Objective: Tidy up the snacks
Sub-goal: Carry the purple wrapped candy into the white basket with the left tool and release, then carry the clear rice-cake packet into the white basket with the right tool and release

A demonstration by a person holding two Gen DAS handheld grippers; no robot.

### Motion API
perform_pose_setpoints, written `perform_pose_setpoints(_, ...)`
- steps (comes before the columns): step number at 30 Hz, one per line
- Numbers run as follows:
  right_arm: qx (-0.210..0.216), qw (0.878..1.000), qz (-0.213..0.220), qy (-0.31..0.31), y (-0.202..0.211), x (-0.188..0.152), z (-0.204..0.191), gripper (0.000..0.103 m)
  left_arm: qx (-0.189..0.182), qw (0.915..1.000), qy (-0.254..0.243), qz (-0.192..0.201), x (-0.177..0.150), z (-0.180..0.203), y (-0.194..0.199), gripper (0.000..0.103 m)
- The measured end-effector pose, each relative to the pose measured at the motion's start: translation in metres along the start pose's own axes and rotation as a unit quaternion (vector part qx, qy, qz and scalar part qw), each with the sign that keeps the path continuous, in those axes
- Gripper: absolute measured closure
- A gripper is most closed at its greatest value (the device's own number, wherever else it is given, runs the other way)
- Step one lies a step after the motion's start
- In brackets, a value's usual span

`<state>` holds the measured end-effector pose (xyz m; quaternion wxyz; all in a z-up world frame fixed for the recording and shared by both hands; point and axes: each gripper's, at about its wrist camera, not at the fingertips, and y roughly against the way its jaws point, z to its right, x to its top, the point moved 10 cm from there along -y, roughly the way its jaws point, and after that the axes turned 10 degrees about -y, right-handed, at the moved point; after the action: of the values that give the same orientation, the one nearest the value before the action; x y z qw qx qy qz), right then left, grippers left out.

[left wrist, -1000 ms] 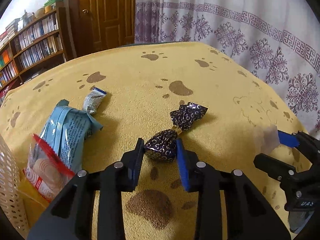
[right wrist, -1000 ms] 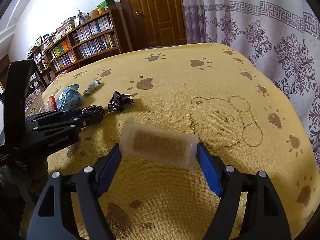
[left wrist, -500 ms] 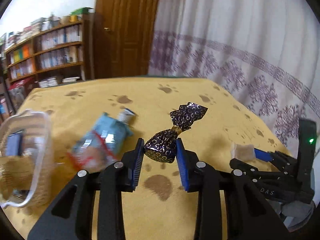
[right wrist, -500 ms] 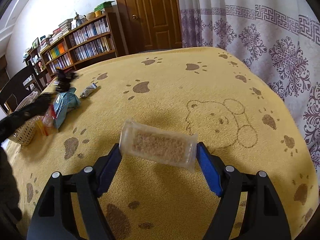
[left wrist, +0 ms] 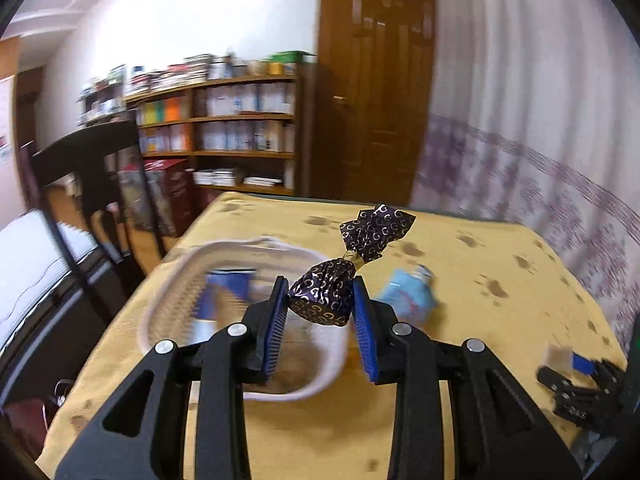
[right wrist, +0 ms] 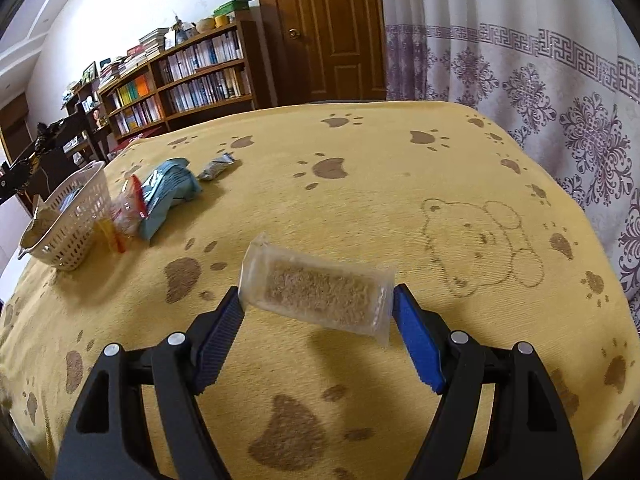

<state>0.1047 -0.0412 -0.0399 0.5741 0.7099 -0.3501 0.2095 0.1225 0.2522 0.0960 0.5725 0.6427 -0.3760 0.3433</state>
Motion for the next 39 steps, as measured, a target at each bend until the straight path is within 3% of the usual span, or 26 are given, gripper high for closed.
perform_pose_setpoints(5,0.007,1.000,-0.002,0.003,0.002,-0.004,-0.008,0.028,0.060,0.9978,0.028,0.002,-0.004,-0.053,0.004,0.070)
perform_pose_setpoints(12,0.011,1.000,-0.003,0.011,0.003,-0.008,-0.015,0.028,0.140,0.9881,0.064,0.004,-0.015,-0.110,0.006,0.070)
perform_pose_setpoints(15,0.012,1.000,-0.004,0.007,0.003,-0.007,-0.013,0.028,0.145,0.9866,0.075,0.000,-0.020,-0.118,-0.002,0.070)
perform_pose_setpoints(19,0.013,1.000,-0.004,0.007,0.003,-0.007,-0.014,0.028,0.146,0.9866,0.073,-0.003,-0.025,-0.115,-0.003,0.048)
perform_pose_setpoints(23,0.013,1.000,-0.003,0.008,0.003,-0.006,-0.014,0.028,0.148,0.9871,0.058,0.015,-0.017,-0.109,0.006,0.041)
perform_pose_setpoints(32,0.025,1.000,0.002,0.015,0.011,-0.007,-0.028,0.028,0.138,0.9881,0.046,0.049,-0.001,-0.094,0.033,0.039)
perform_pose_setpoints(39,0.065,0.998,0.017,0.013,0.030,-0.004,-0.059,0.028,0.132,0.9877,0.050,0.067,0.005,-0.088,0.053,0.038)
